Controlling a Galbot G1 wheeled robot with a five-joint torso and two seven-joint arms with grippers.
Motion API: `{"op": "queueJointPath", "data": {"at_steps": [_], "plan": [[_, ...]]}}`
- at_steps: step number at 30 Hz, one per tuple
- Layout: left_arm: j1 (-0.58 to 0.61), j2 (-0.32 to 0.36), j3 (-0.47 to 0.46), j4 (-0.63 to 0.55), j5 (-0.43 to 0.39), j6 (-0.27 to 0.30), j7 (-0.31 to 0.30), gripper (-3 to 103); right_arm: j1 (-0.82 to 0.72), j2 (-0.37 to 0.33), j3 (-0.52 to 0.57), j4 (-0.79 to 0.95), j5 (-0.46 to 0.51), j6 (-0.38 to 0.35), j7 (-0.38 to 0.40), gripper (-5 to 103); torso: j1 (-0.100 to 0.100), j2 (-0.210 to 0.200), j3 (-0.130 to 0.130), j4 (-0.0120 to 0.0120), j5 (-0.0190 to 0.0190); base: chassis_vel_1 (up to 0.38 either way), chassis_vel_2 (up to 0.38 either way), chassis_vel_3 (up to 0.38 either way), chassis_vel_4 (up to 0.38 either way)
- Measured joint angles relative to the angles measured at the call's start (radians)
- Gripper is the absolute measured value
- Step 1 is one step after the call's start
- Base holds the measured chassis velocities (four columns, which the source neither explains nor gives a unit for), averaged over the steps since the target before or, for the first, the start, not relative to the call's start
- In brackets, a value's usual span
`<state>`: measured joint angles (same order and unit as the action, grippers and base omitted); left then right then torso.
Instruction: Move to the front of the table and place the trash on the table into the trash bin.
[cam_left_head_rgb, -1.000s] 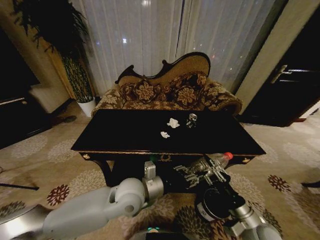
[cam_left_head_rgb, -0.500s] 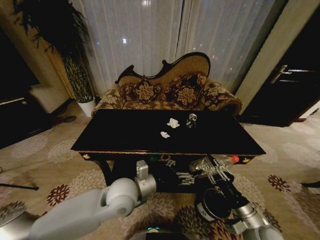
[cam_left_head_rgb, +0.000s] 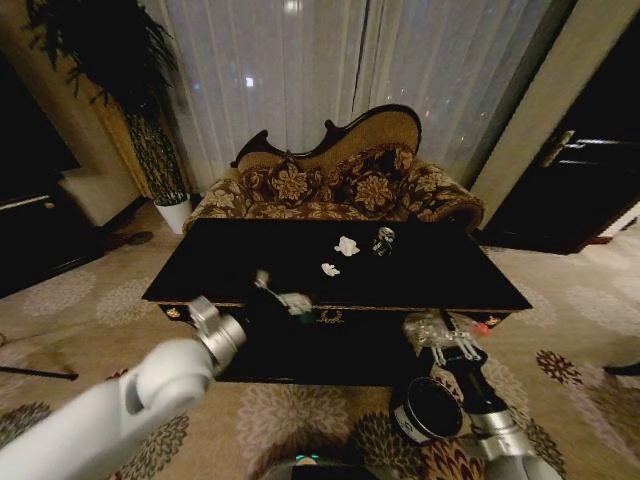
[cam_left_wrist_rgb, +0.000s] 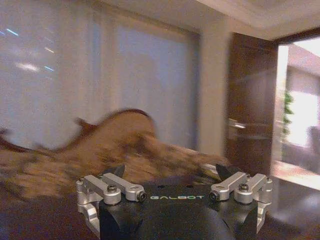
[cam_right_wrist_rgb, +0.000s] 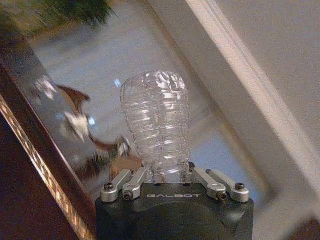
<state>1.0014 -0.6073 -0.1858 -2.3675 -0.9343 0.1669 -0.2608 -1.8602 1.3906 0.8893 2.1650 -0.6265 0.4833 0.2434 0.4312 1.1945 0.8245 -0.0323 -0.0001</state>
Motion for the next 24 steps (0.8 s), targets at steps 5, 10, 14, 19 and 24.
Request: {"op": "queueJointPath", "data": {"at_steps": [5, 10, 14, 19, 24], "plan": [[0.085, -0.038, -0.144, 0.057, 0.020, -0.028, 0.005, 100, -0.030, -0.004, 0.021, -0.035, 0.203, -0.050, -0.003, 25, 0.000, 0.000, 0.000, -0.0002, -0.0001, 0.000, 0.000, 0.000, 0.000], [0.221, -0.092, -0.296, 0.107, 0.057, -0.086, 0.053, 100, -0.032, -0.016, 0.011, -0.092, 0.388, -0.121, -0.024, 25, 0.000, 0.000, 0.000, -0.0001, 0.0000, 0.000, 0.000, 0.000, 0.000], [0.309, -0.128, -0.394, 0.145, 0.064, -0.121, 0.082, 100, -0.020, -0.029, -0.002, -0.145, 0.496, -0.159, -0.041, 25, 0.000, 0.000, 0.000, 0.0003, -0.0001, 0.000, 0.000, 0.000, 0.000], [0.402, -0.168, -0.492, 0.169, 0.070, -0.154, 0.115, 100, 0.025, -0.047, -0.027, -0.241, 0.613, -0.193, -0.055, 25, 0.000, 0.000, 0.000, -0.0001, 0.0000, 0.000, 0.000, 0.000, 0.000], [0.490, -0.222, -0.581, 0.144, 0.077, -0.162, 0.125, 100, 0.135, -0.072, -0.086, -0.385, 0.697, -0.204, -0.081, 25, 0.000, 0.000, 0.000, 0.0003, 0.0001, 0.000, 0.000, 0.000, 0.000]]}}
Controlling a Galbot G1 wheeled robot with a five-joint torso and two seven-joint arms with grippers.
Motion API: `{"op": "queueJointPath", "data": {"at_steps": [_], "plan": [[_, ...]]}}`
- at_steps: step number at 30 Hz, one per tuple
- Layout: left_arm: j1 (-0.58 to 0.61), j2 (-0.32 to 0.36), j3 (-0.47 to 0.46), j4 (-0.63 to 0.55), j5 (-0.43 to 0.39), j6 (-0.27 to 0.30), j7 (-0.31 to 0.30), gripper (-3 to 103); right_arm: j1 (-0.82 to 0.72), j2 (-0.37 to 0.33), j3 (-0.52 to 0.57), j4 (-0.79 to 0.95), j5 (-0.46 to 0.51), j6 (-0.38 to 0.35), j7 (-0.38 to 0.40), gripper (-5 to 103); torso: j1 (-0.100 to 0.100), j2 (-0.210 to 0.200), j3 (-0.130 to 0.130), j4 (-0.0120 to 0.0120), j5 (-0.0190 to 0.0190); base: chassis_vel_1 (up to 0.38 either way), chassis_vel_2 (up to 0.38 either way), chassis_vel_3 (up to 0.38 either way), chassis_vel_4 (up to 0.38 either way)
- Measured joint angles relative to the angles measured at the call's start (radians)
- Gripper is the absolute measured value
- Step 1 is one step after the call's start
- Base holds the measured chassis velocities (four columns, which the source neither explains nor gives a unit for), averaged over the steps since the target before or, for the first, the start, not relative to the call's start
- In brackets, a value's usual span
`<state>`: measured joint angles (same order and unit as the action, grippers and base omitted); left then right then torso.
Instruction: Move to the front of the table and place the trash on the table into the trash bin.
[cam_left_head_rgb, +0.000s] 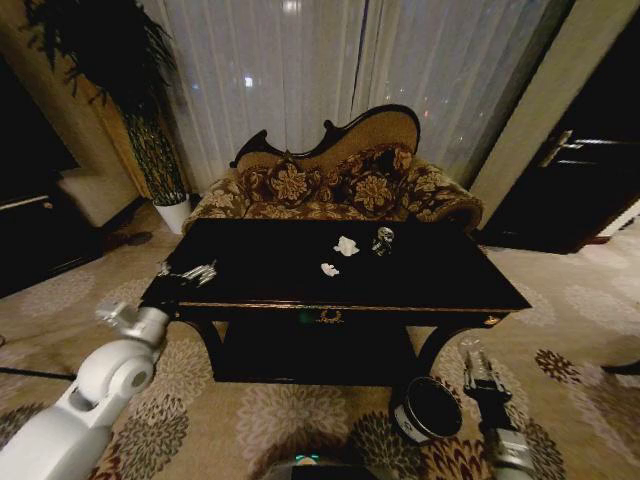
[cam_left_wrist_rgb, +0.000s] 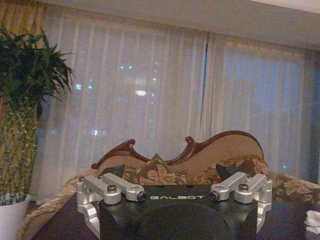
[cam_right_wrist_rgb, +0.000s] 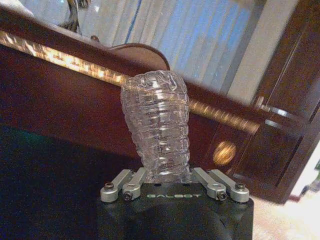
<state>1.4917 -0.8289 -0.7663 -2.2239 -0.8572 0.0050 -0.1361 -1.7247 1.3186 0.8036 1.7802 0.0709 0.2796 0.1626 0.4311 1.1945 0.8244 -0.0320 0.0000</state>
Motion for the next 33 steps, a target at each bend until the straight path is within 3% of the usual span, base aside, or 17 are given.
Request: {"op": "queueJointPath", "data": {"at_steps": [8, 14, 22, 26, 33], "plan": [[0.017, -0.016, -0.007, -0.052, -0.003, 0.019, -0.020, 100, 0.149, -0.001, -0.049, -0.237, 0.087, 0.006, -0.035, 25, 0.000, 0.000, 0.000, -0.0003, 0.0003, 0.000, 0.000, 0.000, 0.000], [0.021, -0.017, -0.008, -0.061, -0.011, 0.030, -0.035, 100, 0.281, -0.011, -0.079, -0.520, 0.031, 0.110, -0.066, 25, 0.000, 0.000, 0.000, -0.0002, 0.0001, 0.000, 0.000, 0.000, 0.000], [0.024, -0.005, -0.004, -0.069, -0.018, 0.047, -0.058, 100, 0.412, -0.041, -0.100, -0.734, 0.030, 0.157, -0.079, 25, 0.000, 0.000, 0.000, -0.0004, 0.0000, 0.000, 0.000, 0.000, 0.000], [0.027, 0.002, -0.003, -0.081, -0.025, 0.054, -0.069, 100, 0.536, -0.052, -0.106, -0.915, -0.015, 0.224, -0.089, 25, 0.000, 0.000, 0.000, -0.0002, 0.0000, 0.000, 0.000, 0.000, 0.000], [0.025, 0.007, -0.004, -0.088, -0.035, 0.062, -0.075, 100, 0.617, -0.057, -0.106, -1.026, -0.022, 0.250, -0.098, 25, 0.000, 0.000, 0.000, -0.0002, 0.0000, 0.000, 0.000, 0.000, 0.000]]}}
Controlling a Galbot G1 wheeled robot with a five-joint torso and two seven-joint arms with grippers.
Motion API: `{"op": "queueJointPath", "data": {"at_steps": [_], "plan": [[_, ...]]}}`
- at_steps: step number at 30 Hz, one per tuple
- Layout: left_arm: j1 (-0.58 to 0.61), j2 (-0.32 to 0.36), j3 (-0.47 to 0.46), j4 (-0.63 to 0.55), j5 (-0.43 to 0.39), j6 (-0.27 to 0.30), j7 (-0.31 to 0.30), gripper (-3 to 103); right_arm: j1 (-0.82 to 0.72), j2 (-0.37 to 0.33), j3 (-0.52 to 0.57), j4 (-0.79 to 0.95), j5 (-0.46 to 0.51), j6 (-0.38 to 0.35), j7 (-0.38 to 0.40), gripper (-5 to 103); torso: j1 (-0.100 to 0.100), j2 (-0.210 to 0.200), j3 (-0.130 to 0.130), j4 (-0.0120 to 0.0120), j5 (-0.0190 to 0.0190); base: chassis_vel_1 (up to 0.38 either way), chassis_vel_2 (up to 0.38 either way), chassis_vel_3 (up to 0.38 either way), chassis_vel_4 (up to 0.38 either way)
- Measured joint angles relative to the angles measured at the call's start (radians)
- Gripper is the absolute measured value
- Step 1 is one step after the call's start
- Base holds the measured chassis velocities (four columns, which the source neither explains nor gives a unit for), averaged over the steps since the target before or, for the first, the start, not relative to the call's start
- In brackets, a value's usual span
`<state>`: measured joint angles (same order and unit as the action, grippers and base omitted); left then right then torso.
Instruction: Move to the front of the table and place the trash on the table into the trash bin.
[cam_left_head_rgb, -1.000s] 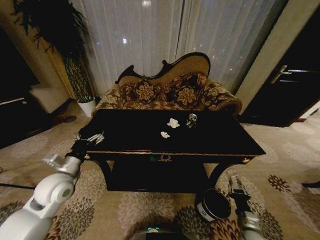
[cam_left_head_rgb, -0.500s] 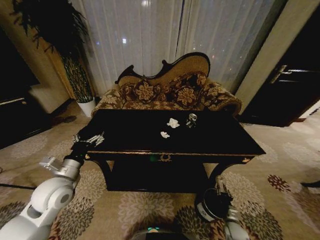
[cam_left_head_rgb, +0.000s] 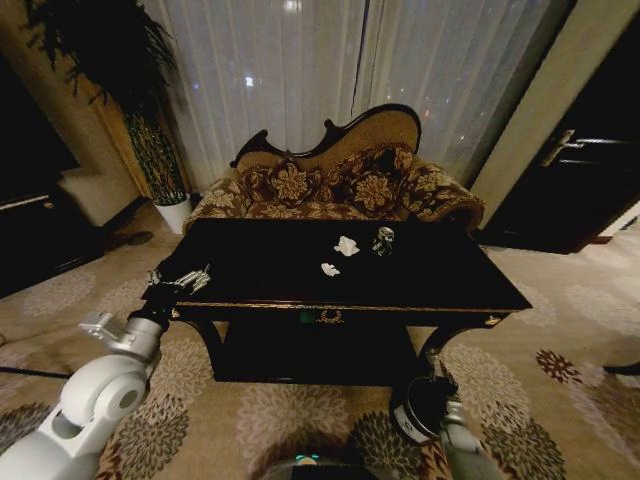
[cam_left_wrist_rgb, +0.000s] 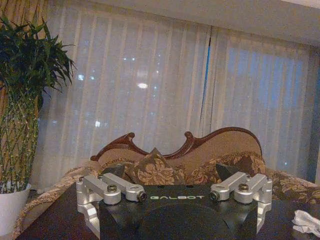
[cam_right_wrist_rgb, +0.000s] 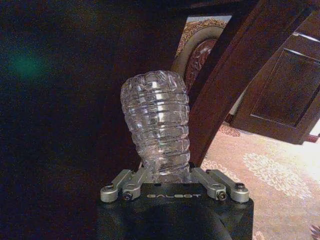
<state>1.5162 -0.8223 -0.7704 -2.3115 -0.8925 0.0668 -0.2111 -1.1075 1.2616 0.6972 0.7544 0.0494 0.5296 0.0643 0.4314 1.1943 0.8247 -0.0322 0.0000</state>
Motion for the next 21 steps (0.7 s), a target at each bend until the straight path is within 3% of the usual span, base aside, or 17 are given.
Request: {"op": "queueJointPath", "data": {"at_steps": [3, 5, 11, 13, 17, 19, 21], "plan": [[-0.007, 0.000, 0.005, 0.000, -0.004, 0.002, -0.002, 100, 0.026, -0.005, 0.017, -0.043, -0.003, 0.027, -0.003, 22, 0.000, 0.000, 0.000, -0.0001, 0.0000, 0.000, 0.000, 0.000, 0.000], [-0.008, 0.001, 0.006, 0.000, -0.006, 0.002, -0.003, 100, 0.027, -0.009, 0.021, -0.047, 0.001, 0.030, -0.005, 27, 0.000, 0.000, 0.000, 0.0000, -0.0001, 0.000, 0.000, 0.000, 0.000], [-0.040, 0.016, 0.016, 0.015, -0.017, 0.004, -0.011, 100, 0.011, -0.023, 0.039, -0.032, 0.003, 0.037, -0.015, 54, 0.000, 0.000, 0.000, -0.0003, 0.0000, 0.000, 0.000, 0.000, 0.000], [-0.044, 0.019, 0.017, 0.017, -0.020, 0.004, -0.013, 100, 0.009, -0.024, 0.041, -0.027, 0.003, 0.037, -0.015, 54, 0.000, 0.000, 0.000, -0.0001, -0.0001, 0.000, 0.000, 0.000, 0.000], [-0.053, 0.025, 0.021, 0.021, -0.031, 0.007, -0.015, 100, -0.025, -0.019, 0.053, 0.003, 0.002, 0.033, -0.016, 76, 0.000, 0.000, 0.000, -0.0002, -0.0002, 0.000, 0.000, 0.000, 0.000], [-0.052, 0.024, 0.021, 0.022, -0.031, 0.007, -0.015, 100, -0.031, -0.016, 0.055, 0.004, 0.002, 0.034, -0.016, 76, 0.000, 0.000, 0.000, -0.0001, -0.0001, 0.000, 0.000, 0.000, 0.000], [-0.050, 0.018, 0.024, 0.023, -0.032, 0.007, -0.015, 100, -0.054, -0.005, 0.065, 0.007, -0.002, 0.038, -0.017, 91, 0.000, 0.000, 0.000, -0.0002, 0.0000, 0.000, 0.000, 0.000, 0.000]]}}
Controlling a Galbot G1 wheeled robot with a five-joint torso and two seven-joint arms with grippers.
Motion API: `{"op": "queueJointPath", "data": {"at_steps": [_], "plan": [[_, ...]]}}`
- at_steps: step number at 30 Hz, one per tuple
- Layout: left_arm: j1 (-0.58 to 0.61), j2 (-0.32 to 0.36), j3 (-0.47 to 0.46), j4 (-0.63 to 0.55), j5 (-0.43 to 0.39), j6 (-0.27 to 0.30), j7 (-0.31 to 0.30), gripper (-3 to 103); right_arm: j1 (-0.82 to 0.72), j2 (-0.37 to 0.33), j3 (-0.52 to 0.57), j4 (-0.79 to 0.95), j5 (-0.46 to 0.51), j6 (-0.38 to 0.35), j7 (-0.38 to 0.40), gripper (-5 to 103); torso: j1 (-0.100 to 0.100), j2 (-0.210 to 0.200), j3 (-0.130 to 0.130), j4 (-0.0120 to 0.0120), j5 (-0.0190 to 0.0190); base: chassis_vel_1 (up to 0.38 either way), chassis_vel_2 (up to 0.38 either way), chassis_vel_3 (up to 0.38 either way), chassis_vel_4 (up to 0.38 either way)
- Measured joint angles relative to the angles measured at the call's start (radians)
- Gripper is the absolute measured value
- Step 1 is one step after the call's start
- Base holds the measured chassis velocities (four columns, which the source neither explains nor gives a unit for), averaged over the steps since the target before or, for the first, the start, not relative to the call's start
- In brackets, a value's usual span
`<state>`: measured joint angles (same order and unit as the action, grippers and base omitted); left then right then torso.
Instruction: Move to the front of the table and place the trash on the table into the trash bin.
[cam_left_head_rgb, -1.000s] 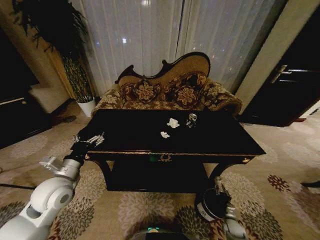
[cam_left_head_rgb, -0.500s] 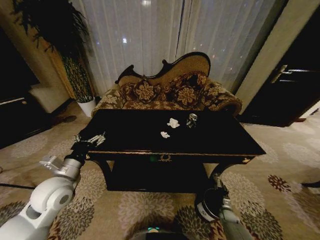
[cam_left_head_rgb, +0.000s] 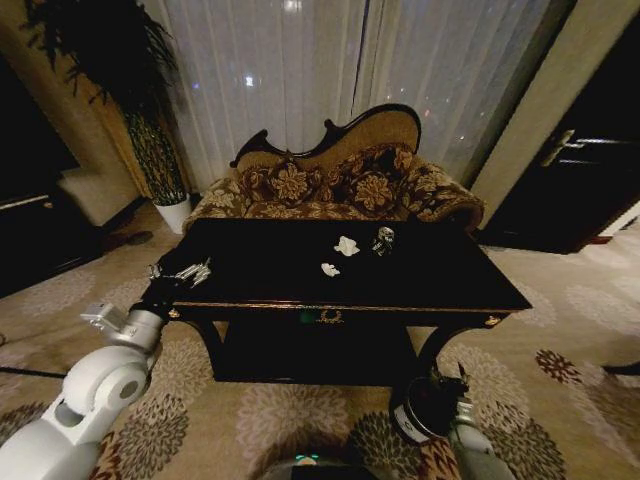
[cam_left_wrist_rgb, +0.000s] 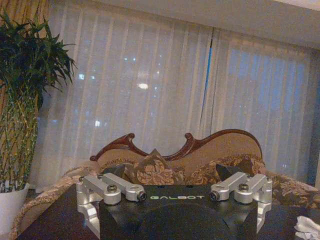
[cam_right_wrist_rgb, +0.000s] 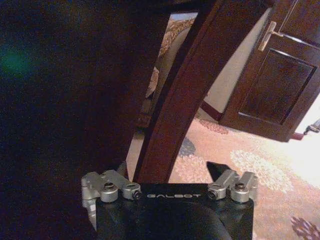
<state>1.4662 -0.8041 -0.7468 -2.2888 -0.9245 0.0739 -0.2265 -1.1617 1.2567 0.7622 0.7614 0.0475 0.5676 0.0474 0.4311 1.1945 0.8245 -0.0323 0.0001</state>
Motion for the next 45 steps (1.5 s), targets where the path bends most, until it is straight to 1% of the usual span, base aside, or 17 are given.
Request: {"op": "queueJointPath", "data": {"at_steps": [2, 4, 7, 12, 14, 16, 19, 21, 23, 28, 32, 35, 37, 38, 41, 42, 45], "plan": [[0.000, -0.001, 0.001, 0.000, 0.000, 0.000, 0.000, 100, -0.006, 0.002, 0.002, 0.003, -0.001, 0.001, 0.000, 91, 0.000, 0.000, 0.000, -0.0001, 0.0000, 0.000, 0.000, 0.000, 0.000], [0.000, -0.003, 0.006, -0.004, 0.000, 0.001, -0.001, 100, -0.030, 0.011, 0.015, 0.026, -0.002, 0.002, 0.000, 99, 0.000, 0.000, 0.000, 0.0000, -0.0001, 0.000, 0.000, 0.000, 0.000], [0.000, -0.006, 0.007, -0.009, 0.000, 0.002, 0.000, 100, -0.053, 0.015, 0.024, 0.055, -0.001, 0.003, 0.001, 100, 0.000, 0.000, 0.000, 0.0001, 0.0000, 0.000, 0.000, 0.000, 0.000], [0.016, -0.023, 0.004, -0.023, 0.006, 0.002, 0.004, 100, -0.167, 0.021, 0.051, 0.189, 0.075, -0.005, 0.010, 100, 0.000, 0.000, 0.000, 0.0003, 0.0000, 0.000, 0.000, 0.000, 0.000], [0.021, -0.032, -0.006, -0.020, 0.011, 0.000, 0.015, 100, -0.264, 0.020, 0.078, 0.291, 0.156, -0.009, 0.008, 100, 0.000, 0.000, 0.000, -0.0001, 0.0000, 0.000, 0.000, 0.000, 0.000], [0.022, -0.033, -0.009, -0.017, 0.012, -0.001, 0.017, 100, -0.288, 0.020, 0.086, 0.318, 0.172, -0.010, 0.006, 100, 0.000, 0.000, 0.000, -0.0001, 0.0000, 0.000, 0.000, 0.000, 0.000], [0.026, -0.042, -0.026, -0.006, 0.014, -0.008, 0.029, 100, -0.431, 0.033, 0.129, 0.466, 0.244, 0.000, -0.005, 100, 0.000, 0.000, 0.000, 0.0000, 0.0000, 0.000, 0.000, 0.000, 0.000], [0.029, -0.044, -0.030, -0.005, 0.017, -0.010, 0.031, 100, -0.466, 0.038, 0.137, 0.500, 0.261, 0.007, -0.010, 100, 0.000, 0.000, 0.000, -0.0002, 0.0000, 0.000, 0.000, 0.000, 0.000], [0.041, -0.051, -0.042, -0.001, 0.025, -0.019, 0.042, 100, -0.565, 0.059, 0.176, 0.605, 0.296, 0.027, -0.015, 100, 0.000, 0.000, 0.000, -0.0002, -0.0003, 0.000, 0.000, 0.000, 0.000], [0.076, -0.077, -0.088, 0.000, 0.032, -0.033, 0.060, 100, -0.667, 0.079, 0.230, 0.748, 0.359, 0.023, -0.001, 100, 0.000, 0.000, 0.000, -0.0003, -0.0002, 0.000, 0.000, 0.000, 0.000], [0.126, -0.098, -0.143, 0.016, 0.051, -0.062, 0.095, 100, -0.727, 0.075, 0.281, 0.916, 0.432, -0.012, 0.008, 100, 0.000, 0.000, 0.000, 0.0007, -0.0002, 0.000, 0.000, 0.000, 0.000], [0.134, -0.099, -0.147, 0.034, 0.060, -0.076, 0.108, 100, -0.743, 0.073, 0.304, 0.997, 0.448, -0.038, 0.016, 100, 0.000, 0.000, 0.000, 0.0000, -0.0003, 0.000, 0.000, 0.000, 0.000], [0.140, -0.099, -0.148, 0.046, 0.076, -0.089, 0.116, 100, -0.752, 0.067, 0.318, 1.094, 0.469, -0.087, 0.020, 100, 0.000, 0.000, 0.000, 0.0000, -0.0003, 0.000, 0.000, 0.000, 0.000], [0.140, -0.099, -0.148, 0.046, 0.076, -0.089, 0.116, 100, -0.752, 0.067, 0.318, 1.094, 0.469, -0.087, 0.020, 100, 0.000, 0.000, 0.000, 0.0000, -0.0003, 0.000, 0.000, 0.000, 0.000], [0.143, -0.095, -0.148, 0.060, 0.101, -0.106, 0.121, 100, -0.742, 0.042, 0.324, 1.207, 0.481, -0.165, 0.022, 100, 0.000, 0.000, 0.000, 0.0001, 0.0000, 0.000, 0.000, 0.000, 0.000], [0.143, -0.095, -0.148, 0.060, 0.101, -0.106, 0.121, 100, -0.742, 0.042, 0.324, 1.207, 0.481, -0.165, 0.022, 100, 0.000, 0.000, 0.000, 0.0001, 0.0000, 0.000, 0.000, 0.000, 0.000], [0.149, -0.083, -0.161, 0.065, 0.105, -0.115, 0.124, 100, -0.713, -0.025, 0.327, 1.317, 0.508, -0.252, 0.028, 100, 0.000, 0.000, 0.000, 0.0001, 0.0000, 0.000, 0.000, 0.000, 0.000]]}}
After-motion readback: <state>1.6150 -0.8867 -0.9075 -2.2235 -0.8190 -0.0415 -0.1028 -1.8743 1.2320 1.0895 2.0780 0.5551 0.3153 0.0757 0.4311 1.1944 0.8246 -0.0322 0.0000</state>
